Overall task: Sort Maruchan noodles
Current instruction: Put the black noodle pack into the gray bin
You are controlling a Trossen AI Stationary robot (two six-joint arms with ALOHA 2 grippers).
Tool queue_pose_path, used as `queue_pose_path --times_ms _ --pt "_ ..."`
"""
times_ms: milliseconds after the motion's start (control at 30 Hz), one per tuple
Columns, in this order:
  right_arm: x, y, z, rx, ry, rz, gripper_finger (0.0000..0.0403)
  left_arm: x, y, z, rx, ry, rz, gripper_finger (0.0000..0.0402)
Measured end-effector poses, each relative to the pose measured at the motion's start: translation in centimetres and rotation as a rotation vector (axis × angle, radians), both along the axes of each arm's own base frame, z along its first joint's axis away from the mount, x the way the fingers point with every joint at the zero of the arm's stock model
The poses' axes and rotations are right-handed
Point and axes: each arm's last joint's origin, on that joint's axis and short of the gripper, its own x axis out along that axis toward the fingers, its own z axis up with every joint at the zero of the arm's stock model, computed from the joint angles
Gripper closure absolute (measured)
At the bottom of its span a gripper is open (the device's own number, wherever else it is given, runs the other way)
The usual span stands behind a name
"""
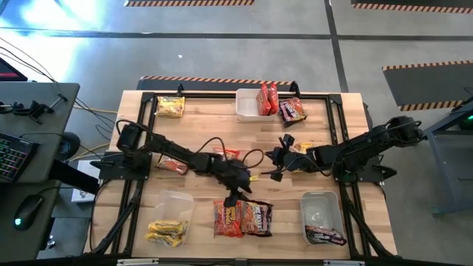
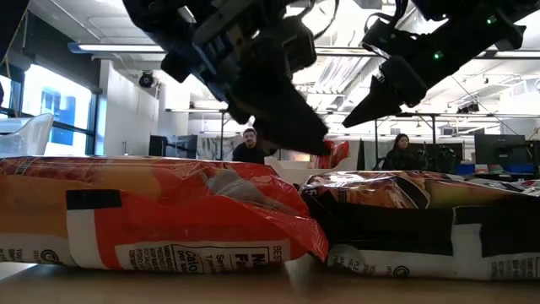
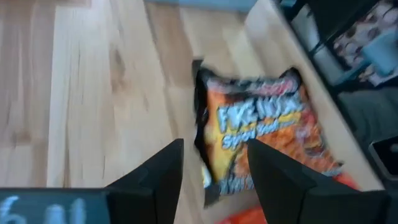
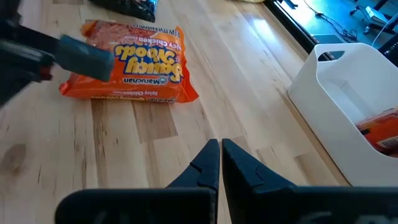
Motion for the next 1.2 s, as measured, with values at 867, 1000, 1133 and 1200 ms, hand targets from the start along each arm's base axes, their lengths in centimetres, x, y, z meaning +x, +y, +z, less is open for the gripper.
queue_pose_path --times_ms 867,1000,1133,1200 --pt "0.0 -0.2 -0.1 0.003 0.010 -0.011 0.0402 1.0 -2.0 -3.0 0.193 0.000 -0.156 0.0345" --pt "0.0 -0.2 -0.1 0.003 0.010 -0.011 0.0402 1.3 -0.9 -2.9 0.192 -0.006 -0.122 0.0394" --pt "-0.1 -0.2 -0.1 -0.003 0.014 -0.006 0.0402 1.5 0.2 -2.8 0.213 -0.023 -0.112 0.0398" --pt "0.0 -0.1 -0.1 0.007 0.016 0.006 0.0402 1.6 0.9 -2.6 0.218 -0.029 -0.098 0.0400"
